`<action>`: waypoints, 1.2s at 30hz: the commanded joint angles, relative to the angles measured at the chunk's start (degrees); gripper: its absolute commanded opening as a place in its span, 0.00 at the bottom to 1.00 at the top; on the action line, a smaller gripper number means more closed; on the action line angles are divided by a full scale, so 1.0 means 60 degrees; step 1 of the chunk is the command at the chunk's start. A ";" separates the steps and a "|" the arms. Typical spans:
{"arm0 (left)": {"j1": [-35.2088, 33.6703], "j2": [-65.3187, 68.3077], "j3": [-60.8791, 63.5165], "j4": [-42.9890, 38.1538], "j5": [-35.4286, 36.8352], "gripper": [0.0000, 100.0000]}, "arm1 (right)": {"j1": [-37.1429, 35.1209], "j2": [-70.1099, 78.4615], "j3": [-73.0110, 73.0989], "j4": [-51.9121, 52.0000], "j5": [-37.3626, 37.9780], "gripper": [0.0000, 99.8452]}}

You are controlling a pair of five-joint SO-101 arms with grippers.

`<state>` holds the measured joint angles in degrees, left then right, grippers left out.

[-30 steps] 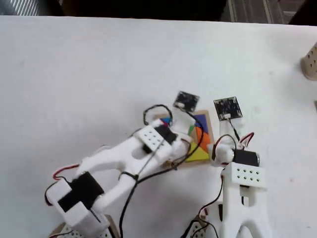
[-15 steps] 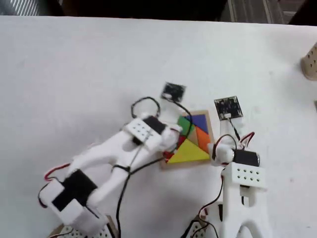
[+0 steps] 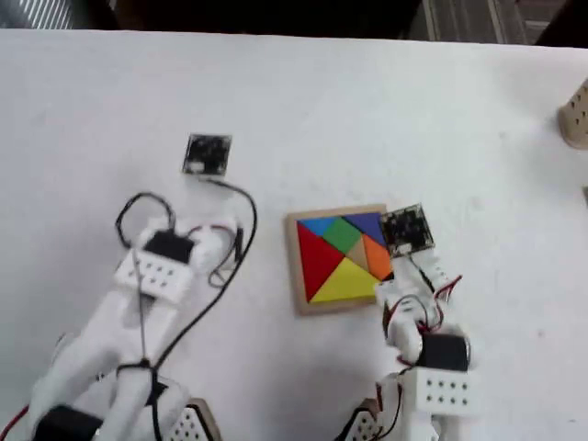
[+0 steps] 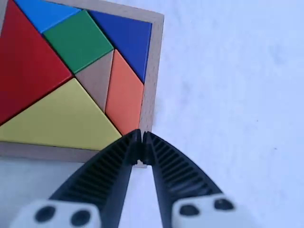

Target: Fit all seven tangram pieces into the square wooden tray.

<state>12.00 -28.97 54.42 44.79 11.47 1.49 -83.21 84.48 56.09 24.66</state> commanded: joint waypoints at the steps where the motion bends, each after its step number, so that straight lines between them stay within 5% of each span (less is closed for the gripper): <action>1: -0.0637 -0.2220 0.1861 -0.0586 -0.1143 0.02 | -0.0139 -0.2264 0.0440 0.0667 0.0352 0.02; 7: -0.1985 -0.4842 0.3839 -0.0498 -0.1231 0.02 | -0.1253 -0.3143 0.0967 0.1678 0.0278 0.02; 16: -0.3304 -0.9370 0.6813 -0.0308 -0.3487 0.02 | -0.1648 -0.2835 0.1421 0.2864 0.0264 0.02; 22: -0.3348 -1.2462 0.7106 0.3018 -0.3678 0.02 | -0.1722 -0.2835 0.2066 0.2469 0.0337 0.02; 28: -0.4462 -1.2505 0.7092 0.3531 -0.3648 0.02 | -0.1692 -0.2835 0.2066 0.2454 0.0337 0.02; 36: -0.4491 -1.2491 0.7092 0.4176 -0.3663 0.02 | -0.1692 -0.2835 0.2066 0.2454 0.0337 0.02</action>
<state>-14.29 -103.43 97.32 66.51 -10.15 -8.35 -100.35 96.35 71.91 25.98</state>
